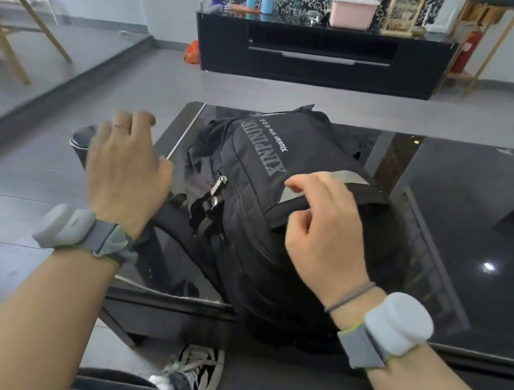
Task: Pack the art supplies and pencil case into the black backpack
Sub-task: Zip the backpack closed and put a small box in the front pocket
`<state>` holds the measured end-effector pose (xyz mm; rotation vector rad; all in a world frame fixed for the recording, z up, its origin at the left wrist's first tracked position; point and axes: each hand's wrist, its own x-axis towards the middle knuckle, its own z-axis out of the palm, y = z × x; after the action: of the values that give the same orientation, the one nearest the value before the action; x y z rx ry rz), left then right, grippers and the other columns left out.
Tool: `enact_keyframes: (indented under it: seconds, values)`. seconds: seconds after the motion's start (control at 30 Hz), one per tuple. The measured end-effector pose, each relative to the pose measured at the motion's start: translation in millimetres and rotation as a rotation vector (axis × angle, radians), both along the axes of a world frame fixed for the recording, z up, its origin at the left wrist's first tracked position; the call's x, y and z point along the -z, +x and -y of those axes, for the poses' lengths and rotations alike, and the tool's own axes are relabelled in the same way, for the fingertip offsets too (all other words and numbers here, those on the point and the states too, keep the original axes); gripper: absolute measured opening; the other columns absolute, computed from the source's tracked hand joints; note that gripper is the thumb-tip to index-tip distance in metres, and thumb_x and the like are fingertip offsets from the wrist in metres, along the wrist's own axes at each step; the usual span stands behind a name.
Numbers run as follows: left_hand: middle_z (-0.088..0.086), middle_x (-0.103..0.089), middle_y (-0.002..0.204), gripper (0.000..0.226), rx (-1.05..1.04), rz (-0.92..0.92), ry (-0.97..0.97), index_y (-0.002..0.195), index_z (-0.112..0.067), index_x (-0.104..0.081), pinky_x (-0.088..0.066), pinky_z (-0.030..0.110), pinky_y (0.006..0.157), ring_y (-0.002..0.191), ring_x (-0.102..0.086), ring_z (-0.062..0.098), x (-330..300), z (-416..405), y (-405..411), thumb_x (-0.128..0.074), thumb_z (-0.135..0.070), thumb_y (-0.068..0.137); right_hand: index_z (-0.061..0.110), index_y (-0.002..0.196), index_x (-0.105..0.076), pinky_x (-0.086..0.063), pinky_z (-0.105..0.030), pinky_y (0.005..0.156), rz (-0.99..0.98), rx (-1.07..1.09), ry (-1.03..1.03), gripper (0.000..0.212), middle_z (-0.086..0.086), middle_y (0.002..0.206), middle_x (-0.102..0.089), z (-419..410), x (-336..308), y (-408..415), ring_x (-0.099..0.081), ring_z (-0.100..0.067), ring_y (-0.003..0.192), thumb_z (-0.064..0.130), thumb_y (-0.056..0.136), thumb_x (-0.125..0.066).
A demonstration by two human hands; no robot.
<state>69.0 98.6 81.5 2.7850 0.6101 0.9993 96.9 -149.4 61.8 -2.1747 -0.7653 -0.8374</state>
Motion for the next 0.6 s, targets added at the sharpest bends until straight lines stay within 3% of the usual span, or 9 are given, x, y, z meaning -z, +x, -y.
enact_keyframes:
  seconds: [0.07,0.17,0.23,0.3,0.37,0.47,0.6]
  values:
    - [0.016,-0.045,0.138,0.064,-0.085,0.081,0.069,0.134,-0.013,-0.044,-0.028,0.053,0.112,0.132,-0.038,0.041,-8,-9,-2,-0.069,-0.02,0.076,0.009,0.101,-0.064,-0.047,-0.041,0.08,-0.019,-0.055,-0.003,0.039,-0.003,0.094,-0.061,-15,3,-5,-0.057,-0.026,0.089,-0.002,0.068,-0.047]
    - [0.018,-0.03,0.155,0.087,-0.199,0.056,0.002,0.147,-0.018,-0.031,-0.018,0.056,0.119,0.144,-0.025,0.043,-9,-27,-6,-0.075,-0.029,0.074,0.01,0.102,-0.063,-0.048,-0.039,0.079,-0.069,-0.113,0.026,0.039,0.0,0.091,-0.06,-35,7,-9,-0.057,-0.023,0.087,-0.005,0.069,-0.049]
    - [0.021,-0.033,0.151,0.092,-0.22,-0.01,-0.138,0.151,-0.019,-0.026,-0.032,0.059,0.111,0.137,-0.036,0.046,-1,-37,-9,-0.078,-0.032,0.076,0.011,0.102,-0.063,-0.049,-0.037,0.079,-0.096,-0.143,0.042,0.038,0.001,0.09,-0.06,-46,8,-12,-0.056,-0.021,0.086,-0.007,0.071,-0.05]
    - [0.021,-0.042,0.139,0.082,-0.191,-0.04,-0.227,0.148,-0.017,-0.033,-0.047,0.059,0.093,0.122,-0.048,0.047,6,-42,-12,-0.076,-0.03,0.079,0.012,0.103,-0.062,-0.049,-0.035,0.077,-0.115,-0.169,0.051,0.037,0.002,0.089,-0.06,-54,8,-15,-0.056,-0.019,0.086,-0.008,0.074,-0.052]
    - [0.021,-0.044,0.134,0.07,-0.189,-0.054,-0.216,0.14,-0.015,-0.041,-0.049,0.057,0.084,0.117,-0.05,0.046,7,-45,-14,-0.075,-0.029,0.081,0.012,0.105,-0.062,-0.049,-0.034,0.076,-0.149,-0.2,0.051,0.035,0.003,0.09,-0.06,-60,9,-19,-0.056,-0.017,0.086,-0.007,0.076,-0.053]
    - [0.021,-0.045,0.131,0.069,-0.181,-0.098,-0.223,0.136,-0.013,-0.043,-0.047,0.055,0.084,0.118,-0.049,0.045,3,-47,-14,-0.077,-0.031,0.079,0.014,0.108,-0.062,-0.052,-0.034,0.073,-0.252,-0.251,0.101,0.034,0.004,0.092,-0.06,-69,12,-23,-0.058,-0.014,0.086,-0.005,0.081,-0.054]
    - [0.014,-0.054,0.111,0.06,-0.055,-0.165,-0.127,0.113,-0.013,-0.051,-0.049,0.049,0.079,0.107,-0.051,0.038,-6,-34,-17,-0.082,-0.04,0.069,0.017,0.111,-0.058,-0.055,-0.032,0.069,-0.447,-0.283,0.169,0.028,0.003,0.094,-0.06,-78,9,-26,-0.062,-0.014,0.079,0.005,0.087,-0.057]
